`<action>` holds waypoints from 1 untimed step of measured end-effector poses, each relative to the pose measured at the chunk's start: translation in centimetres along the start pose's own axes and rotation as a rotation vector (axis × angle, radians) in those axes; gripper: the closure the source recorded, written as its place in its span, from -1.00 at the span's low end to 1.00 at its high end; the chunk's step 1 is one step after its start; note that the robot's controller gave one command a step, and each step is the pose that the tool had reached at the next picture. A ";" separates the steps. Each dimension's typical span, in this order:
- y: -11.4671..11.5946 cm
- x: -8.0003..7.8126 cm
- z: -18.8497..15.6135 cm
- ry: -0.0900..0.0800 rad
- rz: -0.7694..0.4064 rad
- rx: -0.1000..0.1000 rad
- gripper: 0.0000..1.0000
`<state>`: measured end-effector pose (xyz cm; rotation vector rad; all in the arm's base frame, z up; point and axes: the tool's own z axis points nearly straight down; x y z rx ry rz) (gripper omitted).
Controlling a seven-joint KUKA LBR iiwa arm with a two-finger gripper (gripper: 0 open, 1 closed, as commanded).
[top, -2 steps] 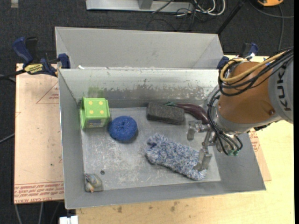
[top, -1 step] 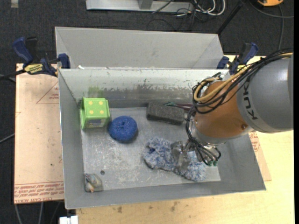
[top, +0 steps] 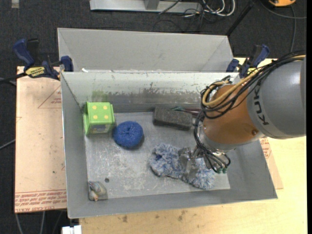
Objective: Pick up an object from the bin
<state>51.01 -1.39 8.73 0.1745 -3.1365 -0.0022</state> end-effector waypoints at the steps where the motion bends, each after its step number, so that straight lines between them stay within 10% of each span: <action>1: -0.1 0.7 -15.2 -0.004 0.014 0.001 1.00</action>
Offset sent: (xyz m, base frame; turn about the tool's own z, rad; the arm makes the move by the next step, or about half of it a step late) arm 0.0000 0.0000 0.0000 0.0000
